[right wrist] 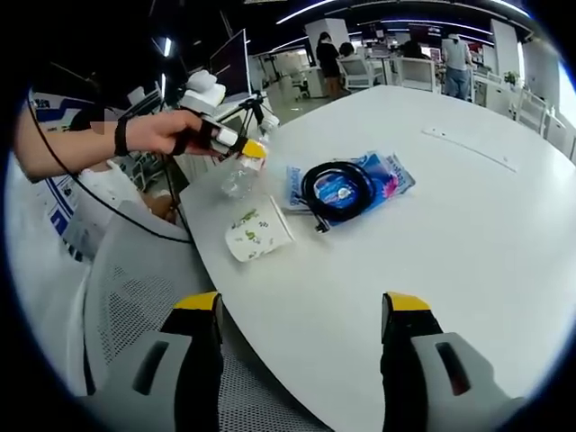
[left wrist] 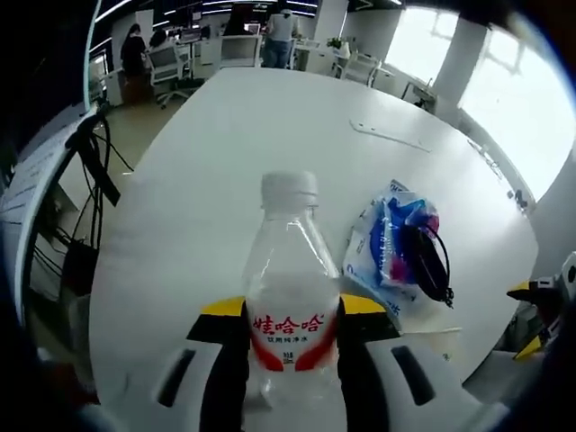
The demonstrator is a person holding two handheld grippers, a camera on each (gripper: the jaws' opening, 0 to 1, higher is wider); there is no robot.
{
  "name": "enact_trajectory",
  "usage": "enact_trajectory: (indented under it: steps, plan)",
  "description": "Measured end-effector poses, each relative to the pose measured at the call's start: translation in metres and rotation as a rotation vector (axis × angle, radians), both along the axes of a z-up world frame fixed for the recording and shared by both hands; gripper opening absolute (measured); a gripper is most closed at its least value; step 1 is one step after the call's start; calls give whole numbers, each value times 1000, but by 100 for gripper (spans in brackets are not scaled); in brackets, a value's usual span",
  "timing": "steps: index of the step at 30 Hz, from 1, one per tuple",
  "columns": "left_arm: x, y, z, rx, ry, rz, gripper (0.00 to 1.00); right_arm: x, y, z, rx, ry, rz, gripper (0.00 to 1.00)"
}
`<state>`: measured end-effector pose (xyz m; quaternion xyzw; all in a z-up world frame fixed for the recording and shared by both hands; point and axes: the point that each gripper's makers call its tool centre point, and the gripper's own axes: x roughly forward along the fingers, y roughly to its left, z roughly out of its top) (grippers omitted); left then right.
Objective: Arrange the tabletop items into an orderly group along one side of the table until the central work area is clear of visible clutter.
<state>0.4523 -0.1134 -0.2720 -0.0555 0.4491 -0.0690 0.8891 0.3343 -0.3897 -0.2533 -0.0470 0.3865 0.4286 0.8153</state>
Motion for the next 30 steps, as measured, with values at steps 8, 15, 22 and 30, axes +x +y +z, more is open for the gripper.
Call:
enact_trajectory:
  steps: [8, 15, 22, 30]
  plan:
    - [4, 3, 11, 7, -32, 0, 36, 0, 0, 1, 2, -4, 1, 71]
    - [4, 4, 14, 19, -42, -6, 36, -1, 0, 1, 2, -6, 0, 71]
    - [3, 3, 17, 29, -53, -11, 36, 0, -1, 2, 4, -8, -2, 71]
    - [-3, 2, 20, 55, -72, -24, 36, 0, -2, 3, 5, -12, -6, 71]
